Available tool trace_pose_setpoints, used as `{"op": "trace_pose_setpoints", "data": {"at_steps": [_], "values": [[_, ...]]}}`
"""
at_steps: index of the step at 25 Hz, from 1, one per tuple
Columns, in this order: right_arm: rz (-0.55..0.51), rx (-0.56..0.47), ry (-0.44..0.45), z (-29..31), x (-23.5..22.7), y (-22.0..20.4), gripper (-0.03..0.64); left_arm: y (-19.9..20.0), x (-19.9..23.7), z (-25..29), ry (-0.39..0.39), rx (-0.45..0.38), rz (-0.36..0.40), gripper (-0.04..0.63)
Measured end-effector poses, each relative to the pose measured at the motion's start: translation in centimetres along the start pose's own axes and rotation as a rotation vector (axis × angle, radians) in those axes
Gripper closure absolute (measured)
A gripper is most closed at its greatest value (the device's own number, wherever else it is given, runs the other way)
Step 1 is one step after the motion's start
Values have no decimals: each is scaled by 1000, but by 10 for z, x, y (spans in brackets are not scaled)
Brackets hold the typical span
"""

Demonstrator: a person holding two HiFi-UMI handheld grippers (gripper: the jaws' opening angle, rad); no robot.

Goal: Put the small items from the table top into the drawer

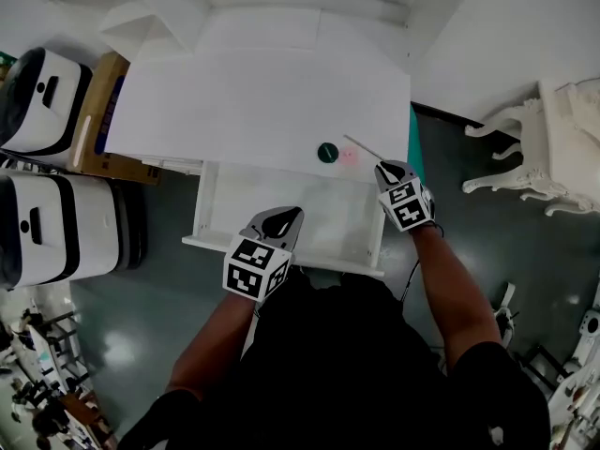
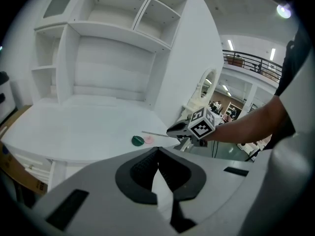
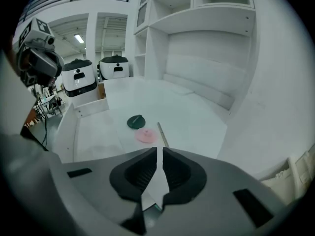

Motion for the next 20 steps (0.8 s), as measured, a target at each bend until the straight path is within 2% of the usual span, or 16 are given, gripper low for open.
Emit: {"op": "trace_pose_setpoints", "data": {"at_steps": [11,20], "values": [[-143,101,34,47,-23,2,586,-9,5,7,18,28,-61,592],[-182,125,101,61,-24,6,586,-22,16,0,43,42,-95,592]]}}
Point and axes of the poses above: the fingertips, and each gripper's own axes: z forward along the fingers, x to its left, y out of its top, the point moved 2 cm from there along -z, backward along the fingers, and after that the axes turned 5 degrees about x, right-handed, at the moved point
